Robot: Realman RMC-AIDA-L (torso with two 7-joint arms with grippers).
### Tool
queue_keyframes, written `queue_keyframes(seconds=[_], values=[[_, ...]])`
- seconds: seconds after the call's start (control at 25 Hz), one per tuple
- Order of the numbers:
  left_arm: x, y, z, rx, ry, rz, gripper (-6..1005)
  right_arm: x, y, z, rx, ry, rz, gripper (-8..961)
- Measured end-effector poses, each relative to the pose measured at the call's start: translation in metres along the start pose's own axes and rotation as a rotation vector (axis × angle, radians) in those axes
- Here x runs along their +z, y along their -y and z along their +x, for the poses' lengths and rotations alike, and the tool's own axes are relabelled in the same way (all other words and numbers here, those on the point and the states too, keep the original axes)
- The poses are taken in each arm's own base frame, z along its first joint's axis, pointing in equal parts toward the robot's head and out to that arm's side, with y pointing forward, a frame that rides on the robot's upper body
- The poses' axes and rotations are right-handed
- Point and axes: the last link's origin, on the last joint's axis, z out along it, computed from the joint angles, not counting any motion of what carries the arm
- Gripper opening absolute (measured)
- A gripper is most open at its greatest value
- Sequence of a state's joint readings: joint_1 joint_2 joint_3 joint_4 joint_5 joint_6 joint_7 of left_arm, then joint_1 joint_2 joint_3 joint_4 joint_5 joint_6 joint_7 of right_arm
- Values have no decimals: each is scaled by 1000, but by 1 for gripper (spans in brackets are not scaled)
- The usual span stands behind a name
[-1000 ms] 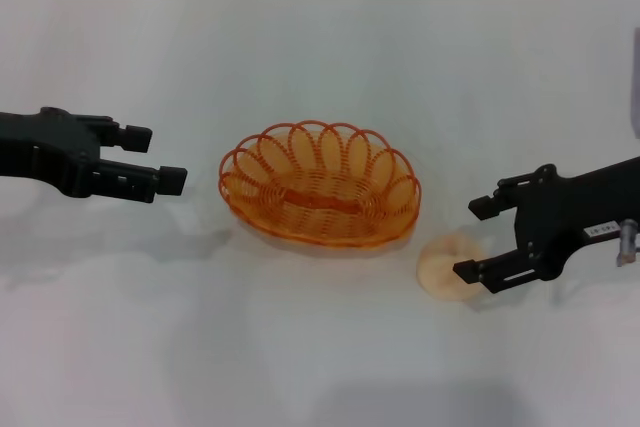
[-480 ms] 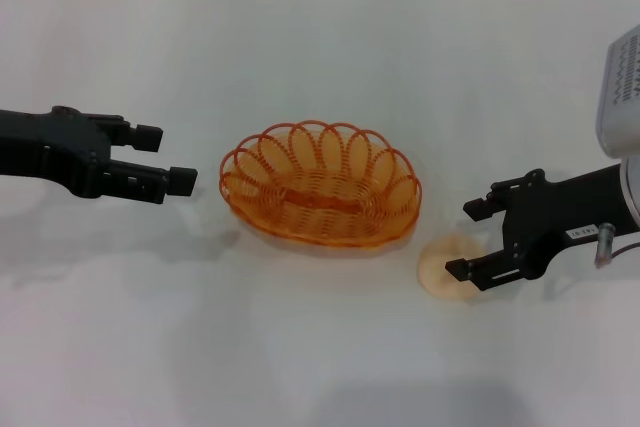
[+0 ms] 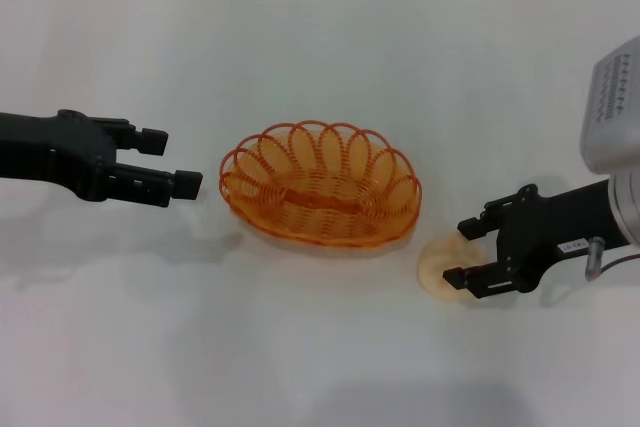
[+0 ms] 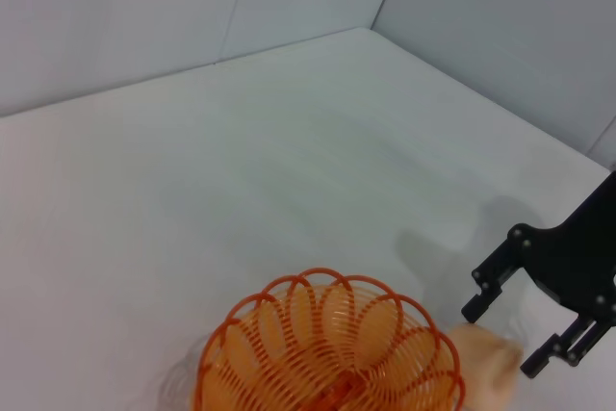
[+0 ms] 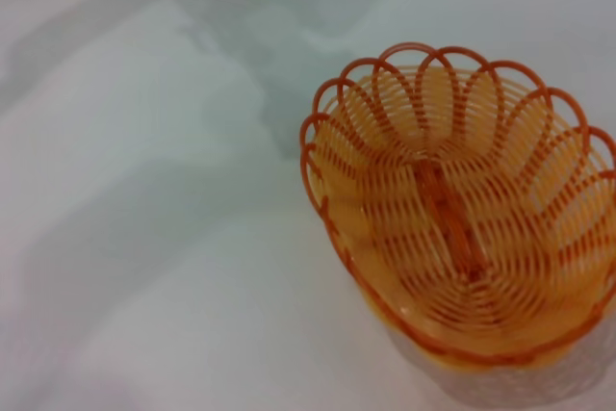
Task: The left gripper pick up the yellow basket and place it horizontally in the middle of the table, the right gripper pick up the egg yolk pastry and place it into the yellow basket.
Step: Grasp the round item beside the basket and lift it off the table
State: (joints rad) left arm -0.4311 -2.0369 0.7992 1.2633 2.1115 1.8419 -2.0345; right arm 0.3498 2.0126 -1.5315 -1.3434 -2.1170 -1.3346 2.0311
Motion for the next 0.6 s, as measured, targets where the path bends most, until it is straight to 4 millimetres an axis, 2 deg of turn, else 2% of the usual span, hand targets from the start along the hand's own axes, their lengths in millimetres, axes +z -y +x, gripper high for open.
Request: queue_keyframes(seconds=[0.4, 0.6], values=[[0, 0, -1, -7, 6, 2, 889, 5, -3, 0, -15, -14, -3, 605], [-2, 2, -1, -6, 24, 7, 889, 3, -1, -1, -7, -9, 5, 445]])
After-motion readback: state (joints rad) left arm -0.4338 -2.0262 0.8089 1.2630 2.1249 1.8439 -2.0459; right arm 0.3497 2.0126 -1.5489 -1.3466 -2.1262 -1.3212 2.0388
